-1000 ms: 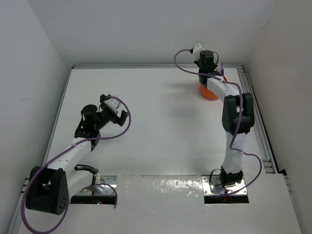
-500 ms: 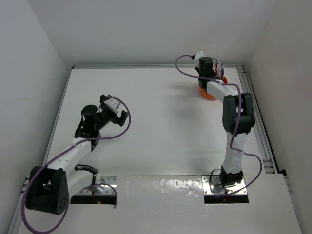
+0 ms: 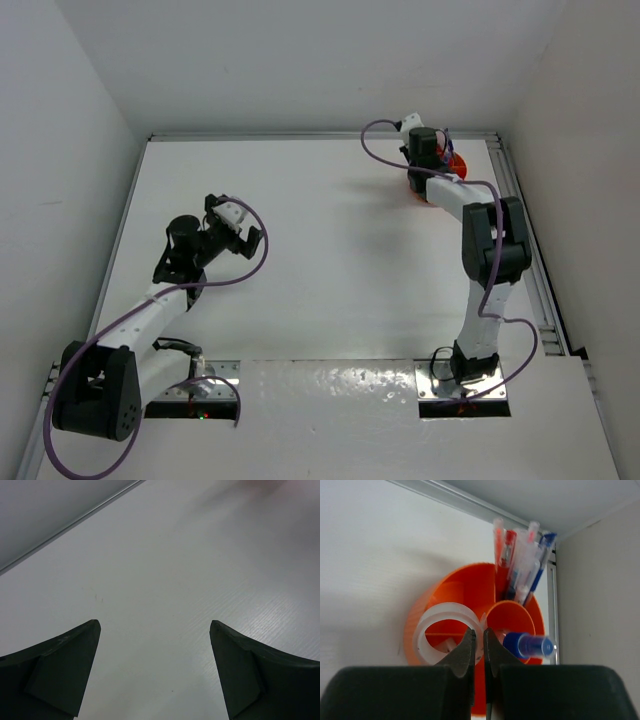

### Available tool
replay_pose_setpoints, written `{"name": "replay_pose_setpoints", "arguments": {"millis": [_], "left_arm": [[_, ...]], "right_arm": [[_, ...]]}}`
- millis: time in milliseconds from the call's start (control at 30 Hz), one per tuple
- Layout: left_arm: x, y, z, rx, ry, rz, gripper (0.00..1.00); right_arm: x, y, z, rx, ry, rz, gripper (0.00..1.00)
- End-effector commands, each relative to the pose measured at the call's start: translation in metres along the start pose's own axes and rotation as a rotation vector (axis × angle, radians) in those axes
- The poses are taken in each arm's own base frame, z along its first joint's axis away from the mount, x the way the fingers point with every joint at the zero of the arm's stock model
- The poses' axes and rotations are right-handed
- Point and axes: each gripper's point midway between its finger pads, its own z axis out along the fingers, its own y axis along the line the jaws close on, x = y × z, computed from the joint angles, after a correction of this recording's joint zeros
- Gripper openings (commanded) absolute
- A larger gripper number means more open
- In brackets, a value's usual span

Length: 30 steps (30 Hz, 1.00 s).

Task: Sort the stationery into containers
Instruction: Place the stationery in the storage box.

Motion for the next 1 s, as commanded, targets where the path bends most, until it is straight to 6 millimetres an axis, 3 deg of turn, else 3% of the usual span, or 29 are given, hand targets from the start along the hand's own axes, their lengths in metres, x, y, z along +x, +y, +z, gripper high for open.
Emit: {"name": "replay_pose_setpoints", "arguments": {"millis": [0,233,400,533,733,967], "left_arm": [[-0.011,0.004,-0.002,-0.021,-0.045,0.007,0.89],[-0.013,0.002,-0.002,-0.013,-0.053,0.007,0.89],[-0.011,0.002,-0.003,-0.014,-0.045,0.007,0.89],[-0.012,0.001,-0.003,-0.015,-0.053,0.008,0.89],[-0.011,0.002,-0.004,-0.023,-0.053,0.01,0.89],[-0.012,0.002,-0.004,-0.025,-0.054,0.009,0.89]], "right_arm": [[-0.017,-0.018,-0.021,0.045,-0.058,0.063,0.0],[-0.003,-0.024,-0.037,0.063,-0.035,0.066,0.0],[-0.018,-0.036,-0.052,0.081,-0.067,0.088,0.0],[-0.015,-0.04,-0.058,0.094,-0.068,0.101,0.0],[0.008,-0.042,-0.051,0.129,-0.027,0.09,0.0],[0.019,-0.048,-0.045,0.146,-0.012,0.075,0.0]]}}
